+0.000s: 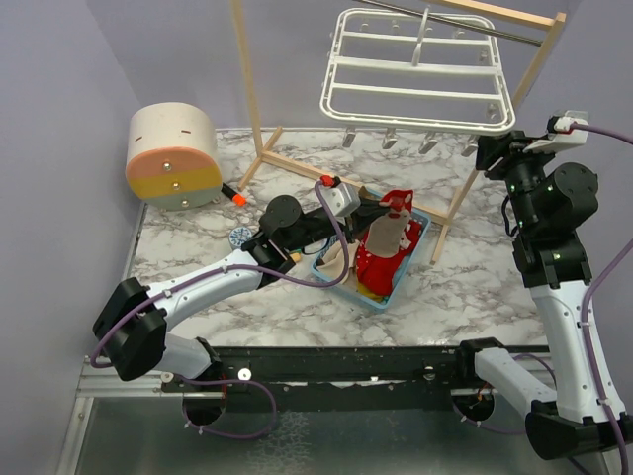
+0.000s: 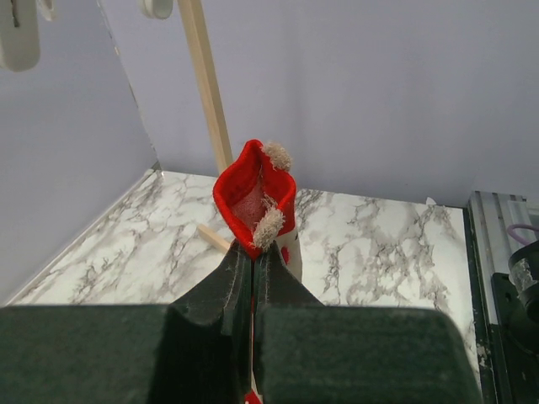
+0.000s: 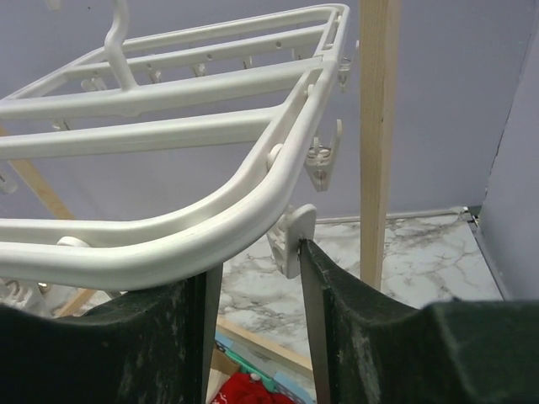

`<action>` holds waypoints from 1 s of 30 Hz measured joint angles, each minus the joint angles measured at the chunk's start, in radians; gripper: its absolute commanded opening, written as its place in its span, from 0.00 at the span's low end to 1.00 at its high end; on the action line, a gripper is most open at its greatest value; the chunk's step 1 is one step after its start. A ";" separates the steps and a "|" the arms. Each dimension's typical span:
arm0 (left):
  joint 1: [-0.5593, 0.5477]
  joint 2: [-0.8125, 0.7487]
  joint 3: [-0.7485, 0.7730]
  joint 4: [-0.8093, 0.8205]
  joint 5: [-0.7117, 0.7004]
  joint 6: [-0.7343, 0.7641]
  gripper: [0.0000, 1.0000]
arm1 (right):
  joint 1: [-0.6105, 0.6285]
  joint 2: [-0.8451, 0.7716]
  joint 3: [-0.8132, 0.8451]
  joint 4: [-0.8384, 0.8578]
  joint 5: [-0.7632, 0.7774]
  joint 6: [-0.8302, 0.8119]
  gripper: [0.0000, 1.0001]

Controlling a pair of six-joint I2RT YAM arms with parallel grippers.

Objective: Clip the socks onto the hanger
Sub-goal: Open the clamp at the hanger.

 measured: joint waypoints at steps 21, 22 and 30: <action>0.000 0.042 0.037 0.019 0.012 -0.004 0.00 | 0.000 0.006 0.051 -0.018 -0.048 0.001 0.15; 0.000 0.043 0.037 0.023 0.012 -0.004 0.00 | 0.000 0.005 0.052 -0.020 -0.048 0.000 0.15; 0.000 0.049 0.037 0.026 0.016 -0.004 0.00 | 0.000 -0.018 0.051 -0.048 -0.082 0.000 0.18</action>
